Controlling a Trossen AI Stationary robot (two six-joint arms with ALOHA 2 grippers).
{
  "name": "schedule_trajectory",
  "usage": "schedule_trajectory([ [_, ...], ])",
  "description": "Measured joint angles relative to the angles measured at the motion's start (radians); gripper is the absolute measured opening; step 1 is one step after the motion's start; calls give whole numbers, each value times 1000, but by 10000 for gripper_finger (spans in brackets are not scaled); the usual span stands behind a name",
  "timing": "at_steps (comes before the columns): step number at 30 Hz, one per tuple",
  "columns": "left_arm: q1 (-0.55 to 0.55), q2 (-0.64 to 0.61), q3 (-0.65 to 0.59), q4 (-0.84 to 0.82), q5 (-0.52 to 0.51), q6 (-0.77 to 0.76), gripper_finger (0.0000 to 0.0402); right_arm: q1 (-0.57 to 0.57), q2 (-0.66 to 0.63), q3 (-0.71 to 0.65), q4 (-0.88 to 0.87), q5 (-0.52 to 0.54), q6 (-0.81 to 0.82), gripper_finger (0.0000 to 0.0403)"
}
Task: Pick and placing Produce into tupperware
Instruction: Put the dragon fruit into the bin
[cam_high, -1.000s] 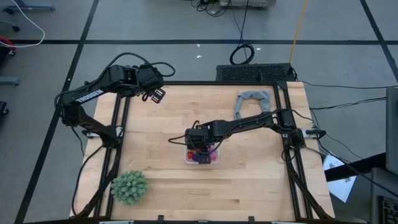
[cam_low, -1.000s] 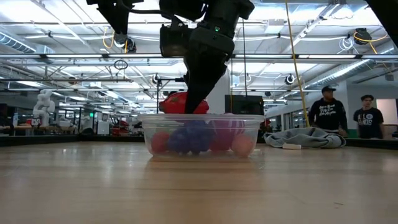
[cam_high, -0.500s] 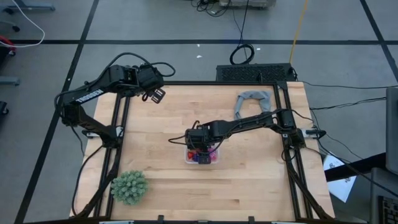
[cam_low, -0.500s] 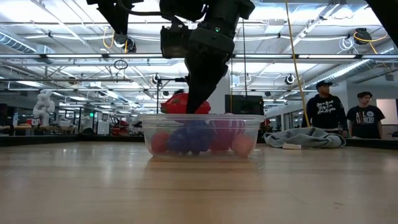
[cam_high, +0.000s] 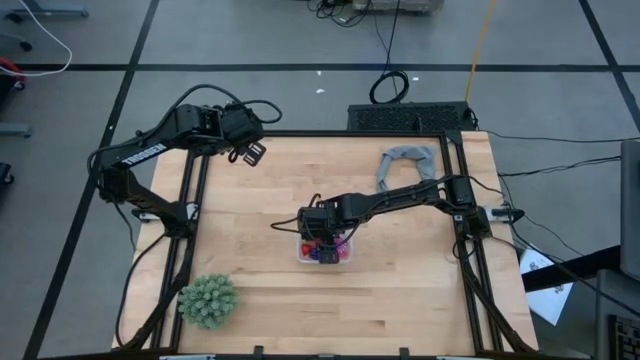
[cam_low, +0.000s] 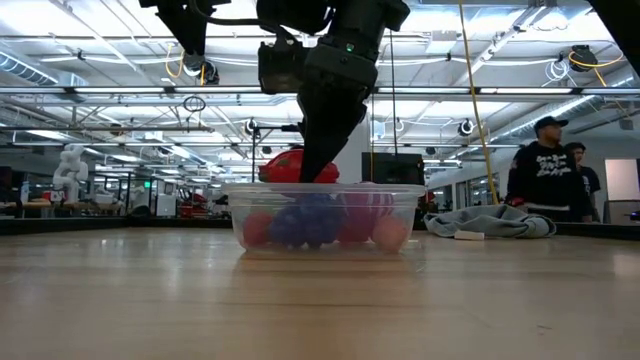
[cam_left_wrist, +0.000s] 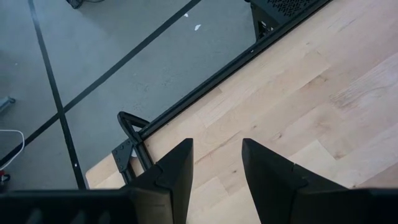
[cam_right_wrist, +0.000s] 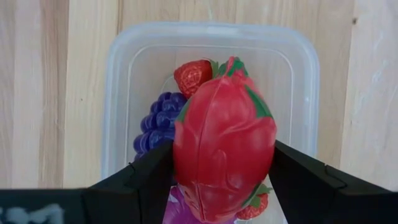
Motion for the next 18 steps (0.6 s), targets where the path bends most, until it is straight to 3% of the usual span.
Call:
schedule_trajectory([
  [18, 0, 0, 0, 0, 0, 0, 143, 0, 0, 0, -10, 0, 3, 249],
])
